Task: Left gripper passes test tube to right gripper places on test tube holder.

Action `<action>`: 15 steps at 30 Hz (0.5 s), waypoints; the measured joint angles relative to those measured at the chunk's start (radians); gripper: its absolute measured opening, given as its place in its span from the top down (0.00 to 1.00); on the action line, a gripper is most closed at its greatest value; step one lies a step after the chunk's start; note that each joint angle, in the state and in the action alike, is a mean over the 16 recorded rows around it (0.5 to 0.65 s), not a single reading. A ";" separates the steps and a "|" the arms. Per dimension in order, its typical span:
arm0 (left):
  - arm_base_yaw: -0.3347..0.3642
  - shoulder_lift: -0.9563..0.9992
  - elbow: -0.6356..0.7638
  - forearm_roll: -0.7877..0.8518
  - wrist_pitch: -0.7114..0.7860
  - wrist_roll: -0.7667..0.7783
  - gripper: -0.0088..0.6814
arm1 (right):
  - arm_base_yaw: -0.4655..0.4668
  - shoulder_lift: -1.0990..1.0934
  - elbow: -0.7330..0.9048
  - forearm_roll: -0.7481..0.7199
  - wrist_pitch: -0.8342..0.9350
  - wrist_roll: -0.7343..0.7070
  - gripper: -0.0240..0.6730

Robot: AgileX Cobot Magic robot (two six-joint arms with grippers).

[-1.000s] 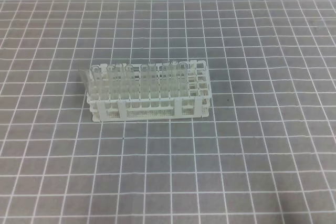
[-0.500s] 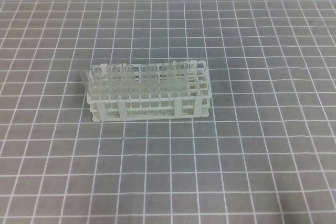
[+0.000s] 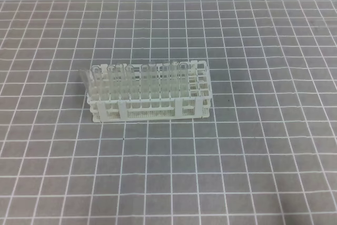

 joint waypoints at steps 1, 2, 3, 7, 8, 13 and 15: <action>0.000 0.000 0.000 0.000 0.000 0.000 0.98 | 0.000 0.000 0.000 0.000 0.000 0.000 0.97; 0.000 0.000 0.000 0.000 0.000 0.000 0.98 | 0.000 0.000 0.000 0.000 0.000 0.000 0.97; 0.000 0.000 0.000 0.000 0.000 0.000 0.98 | 0.000 0.000 0.000 0.000 0.000 0.000 0.97; 0.000 -0.005 0.002 0.000 -0.002 0.000 0.98 | 0.000 0.000 0.000 0.000 0.000 0.000 0.97; 0.000 -0.005 0.002 0.000 -0.002 0.000 0.98 | 0.000 0.000 0.000 0.000 0.000 0.000 0.97; 0.000 -0.007 0.003 -0.001 -0.003 0.000 0.98 | 0.000 0.000 0.000 0.000 0.000 0.000 0.97; 0.000 -0.005 0.002 0.000 -0.001 0.000 0.98 | 0.000 0.000 0.000 0.000 0.000 0.000 0.97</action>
